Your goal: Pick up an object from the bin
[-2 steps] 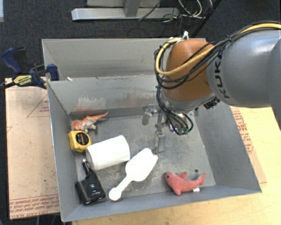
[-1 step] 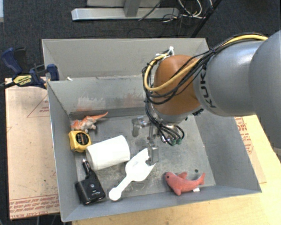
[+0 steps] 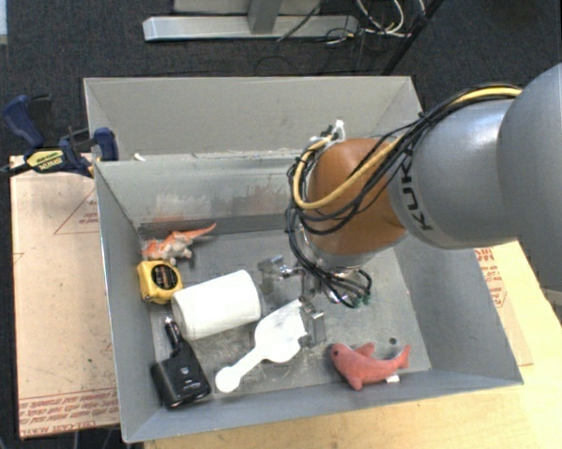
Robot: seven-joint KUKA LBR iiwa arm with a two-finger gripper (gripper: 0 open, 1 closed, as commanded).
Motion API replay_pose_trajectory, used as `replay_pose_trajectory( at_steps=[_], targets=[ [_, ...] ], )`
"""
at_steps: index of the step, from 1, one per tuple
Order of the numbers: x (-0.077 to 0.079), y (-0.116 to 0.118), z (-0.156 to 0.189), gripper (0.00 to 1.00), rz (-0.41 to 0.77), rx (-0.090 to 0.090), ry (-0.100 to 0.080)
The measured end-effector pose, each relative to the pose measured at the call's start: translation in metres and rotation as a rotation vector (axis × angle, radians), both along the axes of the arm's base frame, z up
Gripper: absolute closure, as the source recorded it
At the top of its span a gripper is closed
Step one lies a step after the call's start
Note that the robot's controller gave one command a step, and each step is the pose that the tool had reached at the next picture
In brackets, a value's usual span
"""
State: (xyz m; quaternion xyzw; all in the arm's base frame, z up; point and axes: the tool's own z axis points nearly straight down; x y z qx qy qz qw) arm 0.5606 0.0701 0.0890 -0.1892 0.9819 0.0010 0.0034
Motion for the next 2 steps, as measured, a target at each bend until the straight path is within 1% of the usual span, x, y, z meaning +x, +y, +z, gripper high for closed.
replay_pose_trajectory(
  at_steps=[1,2],
  targets=[
    [0.0059,0.0047,-0.0148,1.0,0.349,-0.001,0.003],
    [0.0059,0.0047,-0.0148,1.0,0.349,-0.001,0.003]
  ],
)
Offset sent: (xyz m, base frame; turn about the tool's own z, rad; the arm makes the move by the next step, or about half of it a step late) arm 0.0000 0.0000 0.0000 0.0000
